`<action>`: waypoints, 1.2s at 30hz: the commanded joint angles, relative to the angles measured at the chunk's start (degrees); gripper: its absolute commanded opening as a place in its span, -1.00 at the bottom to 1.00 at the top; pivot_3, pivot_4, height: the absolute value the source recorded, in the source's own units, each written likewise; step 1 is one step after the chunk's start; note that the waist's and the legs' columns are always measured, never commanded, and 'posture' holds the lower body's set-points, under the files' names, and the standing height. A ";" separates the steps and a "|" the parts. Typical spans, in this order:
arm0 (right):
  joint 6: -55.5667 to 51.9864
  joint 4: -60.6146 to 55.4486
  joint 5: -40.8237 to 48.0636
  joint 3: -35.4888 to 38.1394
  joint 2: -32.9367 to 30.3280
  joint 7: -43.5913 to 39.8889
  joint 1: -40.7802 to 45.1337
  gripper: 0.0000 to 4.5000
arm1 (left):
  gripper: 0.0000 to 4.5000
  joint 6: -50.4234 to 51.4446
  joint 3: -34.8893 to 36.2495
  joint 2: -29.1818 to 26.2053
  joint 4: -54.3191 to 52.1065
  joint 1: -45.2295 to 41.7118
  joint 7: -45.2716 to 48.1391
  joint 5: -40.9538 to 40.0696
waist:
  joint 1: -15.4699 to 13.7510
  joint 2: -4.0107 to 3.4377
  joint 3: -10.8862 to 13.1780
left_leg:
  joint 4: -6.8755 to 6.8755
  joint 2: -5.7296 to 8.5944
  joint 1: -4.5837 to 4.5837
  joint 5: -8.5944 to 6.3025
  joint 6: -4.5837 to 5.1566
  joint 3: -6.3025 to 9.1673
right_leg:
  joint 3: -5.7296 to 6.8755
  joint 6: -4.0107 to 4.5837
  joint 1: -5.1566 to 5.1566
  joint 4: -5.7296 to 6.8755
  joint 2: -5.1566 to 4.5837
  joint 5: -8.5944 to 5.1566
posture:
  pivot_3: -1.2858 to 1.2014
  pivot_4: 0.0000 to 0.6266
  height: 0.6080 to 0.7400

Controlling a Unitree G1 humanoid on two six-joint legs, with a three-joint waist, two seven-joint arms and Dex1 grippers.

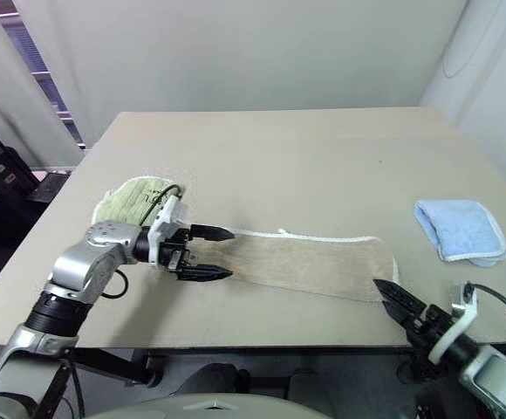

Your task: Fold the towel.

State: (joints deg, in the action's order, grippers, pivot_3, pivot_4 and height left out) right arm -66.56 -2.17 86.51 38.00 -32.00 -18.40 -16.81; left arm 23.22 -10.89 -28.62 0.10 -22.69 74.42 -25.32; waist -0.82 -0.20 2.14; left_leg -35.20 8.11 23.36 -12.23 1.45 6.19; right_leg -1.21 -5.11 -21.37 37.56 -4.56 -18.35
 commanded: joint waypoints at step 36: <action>4.76 1.81 0.66 16.79 -10.69 -7.79 -9.74 -0.98 | 1.00 -4.42 4.31 -4.50 2.25 -1.17 0.76 -0.24 | -1.32 -0.10 -0.17 | 0.04 0.03 0.00 -0.21 0.35 -0.08 | -0.05 -0.21 0.04 -0.37 -0.03 -0.08 | 0.03 -1.00 1.00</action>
State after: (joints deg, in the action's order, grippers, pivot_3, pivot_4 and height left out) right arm -61.64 1.51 87.08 53.42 -41.42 -24.44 -26.82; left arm 20.51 -7.87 -32.67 2.29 -23.39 74.79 -25.54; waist -2.14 -0.30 1.97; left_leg -35.16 8.14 23.37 -12.45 1.81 6.10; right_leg -1.26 -5.32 -21.32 37.19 -4.59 -18.43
